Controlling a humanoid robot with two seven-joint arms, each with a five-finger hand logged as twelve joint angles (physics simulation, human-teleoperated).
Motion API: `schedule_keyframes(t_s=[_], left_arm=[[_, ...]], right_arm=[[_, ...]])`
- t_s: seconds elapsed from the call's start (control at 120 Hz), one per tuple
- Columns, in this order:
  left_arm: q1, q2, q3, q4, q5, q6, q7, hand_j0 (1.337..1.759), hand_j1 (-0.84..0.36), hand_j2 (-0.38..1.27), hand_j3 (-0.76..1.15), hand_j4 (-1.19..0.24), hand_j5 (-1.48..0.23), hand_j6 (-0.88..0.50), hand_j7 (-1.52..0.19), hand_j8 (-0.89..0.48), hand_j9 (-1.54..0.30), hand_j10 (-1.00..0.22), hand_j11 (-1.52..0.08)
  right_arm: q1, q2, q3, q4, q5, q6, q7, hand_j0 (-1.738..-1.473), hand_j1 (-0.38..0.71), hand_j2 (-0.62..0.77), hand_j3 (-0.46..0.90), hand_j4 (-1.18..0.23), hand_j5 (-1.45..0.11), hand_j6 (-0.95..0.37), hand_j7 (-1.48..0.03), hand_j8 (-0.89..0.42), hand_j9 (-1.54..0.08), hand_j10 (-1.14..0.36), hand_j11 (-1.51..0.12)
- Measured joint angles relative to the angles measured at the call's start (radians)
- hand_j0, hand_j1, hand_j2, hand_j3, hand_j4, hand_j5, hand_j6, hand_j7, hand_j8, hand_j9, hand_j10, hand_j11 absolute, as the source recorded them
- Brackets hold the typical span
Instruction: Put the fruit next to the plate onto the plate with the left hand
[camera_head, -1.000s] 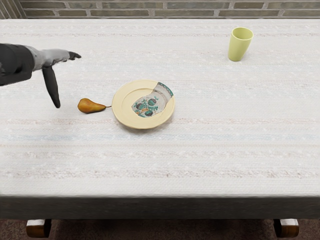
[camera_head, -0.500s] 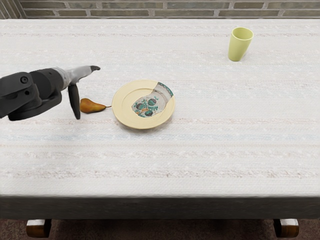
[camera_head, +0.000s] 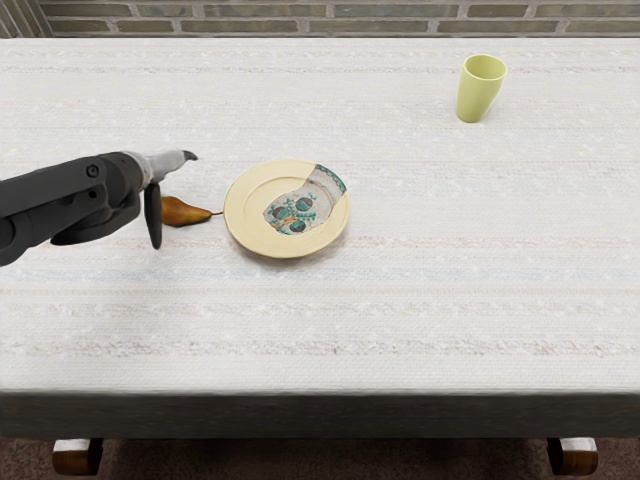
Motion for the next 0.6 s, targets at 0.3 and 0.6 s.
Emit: schedule_keyframes(t_s=[0.3,0.6], left_arm=[[0.005,-0.021,0.003,0.013,0.005,0.005,0.000,1.658,0.18,0.03,0.00,-0.14,-0.18,-0.14,-0.18,-0.14,-0.18,-0.14,-0.18],[0.010,-0.024,0.033,0.011,0.041,0.078,0.000,1.658,0.08,0.05,0.00,-0.23,-0.30,-0.23,-0.30,-0.23,-0.30,-0.23,-0.30]], right_arm=[[-0.002,0.000,0.000,0.000,0.000,0.000,0.000,-1.658,-0.35,0.00,0.00,0.00,0.00,0.00,0.00,0.00,0.00,0.00,0.00],[-0.003,0.000,0.000,0.000,0.000,0.000,0.000,-1.658,-0.35,0.00,0.00,0.00,0.00,0.00,0.00,0.00,0.00,0.00,0.00]])
